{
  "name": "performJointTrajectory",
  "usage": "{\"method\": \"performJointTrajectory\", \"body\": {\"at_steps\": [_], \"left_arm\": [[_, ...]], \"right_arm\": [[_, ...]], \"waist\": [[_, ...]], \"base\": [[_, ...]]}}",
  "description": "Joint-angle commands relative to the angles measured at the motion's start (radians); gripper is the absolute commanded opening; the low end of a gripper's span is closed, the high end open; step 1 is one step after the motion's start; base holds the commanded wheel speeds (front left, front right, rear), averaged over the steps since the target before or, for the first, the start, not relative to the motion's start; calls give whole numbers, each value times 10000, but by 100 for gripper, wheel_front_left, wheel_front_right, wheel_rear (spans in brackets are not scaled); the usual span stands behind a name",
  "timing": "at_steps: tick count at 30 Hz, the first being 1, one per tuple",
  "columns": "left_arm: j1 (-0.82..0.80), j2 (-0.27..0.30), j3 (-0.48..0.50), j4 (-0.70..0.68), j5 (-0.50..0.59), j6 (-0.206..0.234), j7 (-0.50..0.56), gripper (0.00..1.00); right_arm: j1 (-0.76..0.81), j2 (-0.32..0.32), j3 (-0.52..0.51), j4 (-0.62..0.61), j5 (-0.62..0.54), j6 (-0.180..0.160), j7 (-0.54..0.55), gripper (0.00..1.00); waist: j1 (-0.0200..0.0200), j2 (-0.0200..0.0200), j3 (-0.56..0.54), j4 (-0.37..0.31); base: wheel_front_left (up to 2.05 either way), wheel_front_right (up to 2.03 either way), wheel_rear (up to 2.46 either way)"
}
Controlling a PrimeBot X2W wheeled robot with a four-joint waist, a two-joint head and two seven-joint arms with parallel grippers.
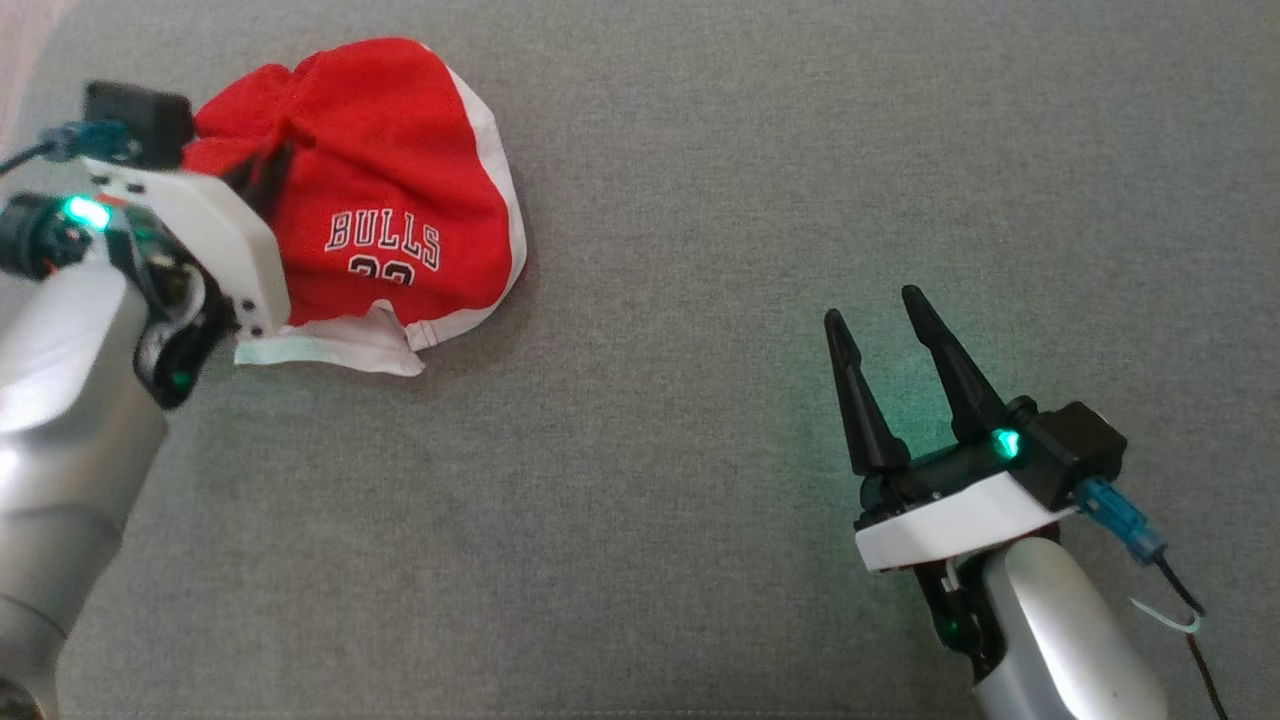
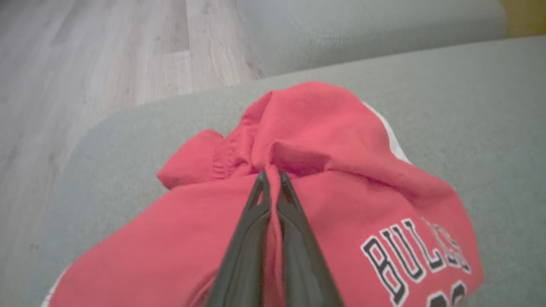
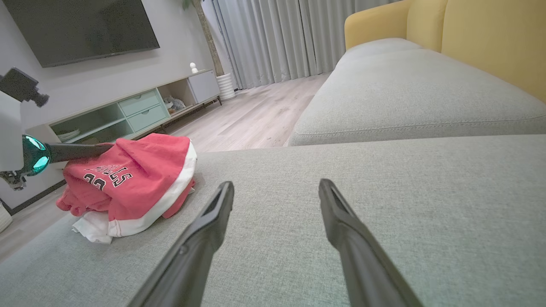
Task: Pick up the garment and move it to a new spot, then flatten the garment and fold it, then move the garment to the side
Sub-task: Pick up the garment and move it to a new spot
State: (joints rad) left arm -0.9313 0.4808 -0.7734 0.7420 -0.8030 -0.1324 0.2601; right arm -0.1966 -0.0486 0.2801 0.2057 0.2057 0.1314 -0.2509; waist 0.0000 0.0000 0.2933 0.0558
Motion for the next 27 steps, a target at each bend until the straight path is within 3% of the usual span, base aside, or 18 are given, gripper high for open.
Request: {"method": "performJointTrajectory", "body": {"at_steps": [1,13,19,27], "left_arm": [[-917,554,427,-117,-80,18,-563,0],[-2484,176,1010,-402,397,18,-4652,0],[-2710,-86,951,-1176,622,21,-5035,0],[-2463,-402,100,-2297,503,19,-4269,0]], "right_arm": [[-299,-16,185,-290,54,-7,-109,100],[-9,-16,189,-174,261,-7,-109,100],[169,-16,216,-160,451,-7,-109,100],[172,-16,173,-333,766,-7,-109,100]], "waist": [[0,0,-84,17],[0,0,-1009,135],[0,0,-1443,43],[0,0,-1573,-601]], "base": [[0,0,0],[0,0,0],[0,0,0],[0,0,0]]}}
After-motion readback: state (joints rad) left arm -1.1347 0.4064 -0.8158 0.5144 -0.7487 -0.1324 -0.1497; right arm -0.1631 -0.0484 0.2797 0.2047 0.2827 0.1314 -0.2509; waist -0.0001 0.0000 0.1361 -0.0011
